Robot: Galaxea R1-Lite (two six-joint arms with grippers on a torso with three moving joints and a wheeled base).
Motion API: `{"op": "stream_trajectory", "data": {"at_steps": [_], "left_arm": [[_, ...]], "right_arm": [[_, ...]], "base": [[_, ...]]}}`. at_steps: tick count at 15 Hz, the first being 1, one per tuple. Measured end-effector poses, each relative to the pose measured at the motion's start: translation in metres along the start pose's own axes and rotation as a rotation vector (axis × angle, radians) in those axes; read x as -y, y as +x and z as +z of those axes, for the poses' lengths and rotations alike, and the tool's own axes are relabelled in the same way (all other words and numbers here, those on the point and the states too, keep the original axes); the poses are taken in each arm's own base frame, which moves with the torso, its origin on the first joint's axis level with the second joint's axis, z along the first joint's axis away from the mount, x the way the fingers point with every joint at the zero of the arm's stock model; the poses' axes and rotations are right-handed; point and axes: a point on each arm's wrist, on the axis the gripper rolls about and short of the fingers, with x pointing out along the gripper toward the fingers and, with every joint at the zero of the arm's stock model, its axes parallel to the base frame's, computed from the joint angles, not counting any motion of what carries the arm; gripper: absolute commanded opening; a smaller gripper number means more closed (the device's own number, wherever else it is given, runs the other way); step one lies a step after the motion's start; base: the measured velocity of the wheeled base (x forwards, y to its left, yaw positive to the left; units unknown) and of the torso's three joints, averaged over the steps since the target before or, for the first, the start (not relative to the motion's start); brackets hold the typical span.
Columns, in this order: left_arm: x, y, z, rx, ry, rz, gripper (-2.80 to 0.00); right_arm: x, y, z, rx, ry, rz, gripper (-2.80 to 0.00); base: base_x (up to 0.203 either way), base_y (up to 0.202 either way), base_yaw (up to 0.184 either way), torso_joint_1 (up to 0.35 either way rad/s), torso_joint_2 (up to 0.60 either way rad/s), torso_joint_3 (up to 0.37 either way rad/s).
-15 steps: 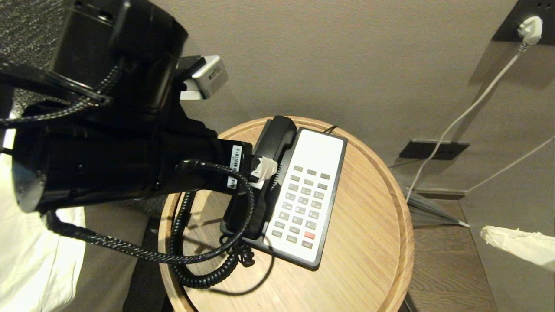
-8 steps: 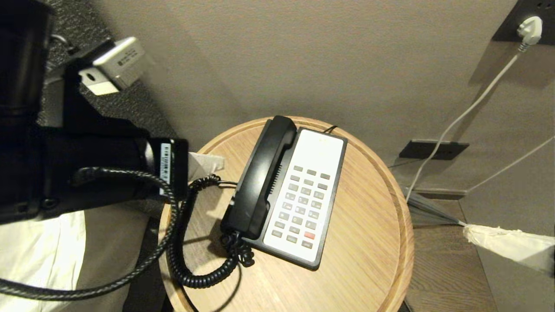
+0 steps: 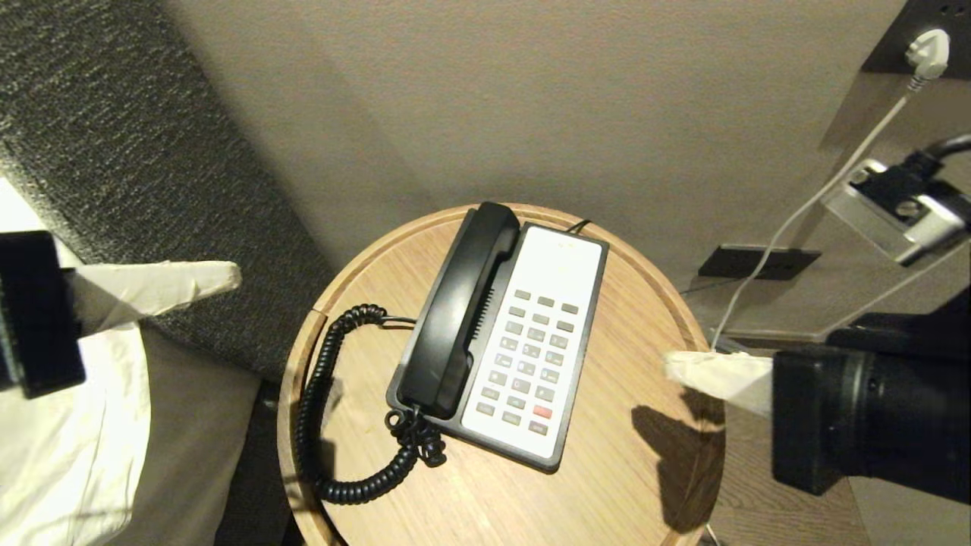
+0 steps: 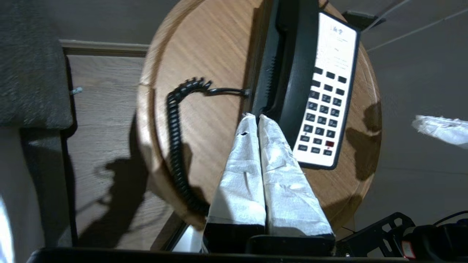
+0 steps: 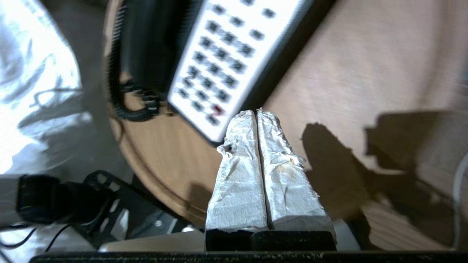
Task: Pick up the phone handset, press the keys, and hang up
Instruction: End the call using the dial pad
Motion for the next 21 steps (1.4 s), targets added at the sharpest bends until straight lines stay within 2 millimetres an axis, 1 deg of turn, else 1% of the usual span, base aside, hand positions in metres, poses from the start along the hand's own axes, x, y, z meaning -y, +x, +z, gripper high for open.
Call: {"op": "stream_trajectory", "data": {"at_steps": [3,5,7,10,18,21], "left_arm": [[-0.01,-0.014,-0.004,0.036,-0.019,0.026,-2.8],[-0.014,-0.022,-0.003,0.064,-0.031,0.04,-2.8],[-0.018,-0.027,-0.003,0.083,-0.038,0.052,-2.8],[-0.02,-0.032,-0.003,0.097,-0.047,0.048,-2.8],[-0.02,-0.034,-0.002,0.104,-0.072,0.041,-2.8],[-0.02,-0.036,-0.001,0.111,-0.074,0.039,-2.8]], "right_arm": [[-0.021,0.021,-0.005,-0.049,-0.034,0.024,-2.8],[-0.033,0.031,-0.011,-0.076,-0.038,0.044,-2.8],[-0.04,0.038,-0.017,-0.099,-0.053,0.047,-2.8],[-0.043,0.047,-0.022,-0.123,-0.067,0.036,-2.8],[-0.046,0.065,-0.032,-0.161,-0.097,0.003,-2.8],[-0.043,0.072,-0.032,-0.167,-0.109,-0.021,-2.8]], "base": [[0.0,0.0,0.0,0.0,0.0,0.0],[0.0,0.0,0.0,0.0,0.0,0.0],[0.0,0.0,0.0,0.0,0.0,0.0],[0.0,0.0,0.0,0.0,0.0,0.0],[0.0,0.0,0.0,0.0,0.0,0.0],[0.0,0.0,0.0,0.0,0.0,0.0]]}}
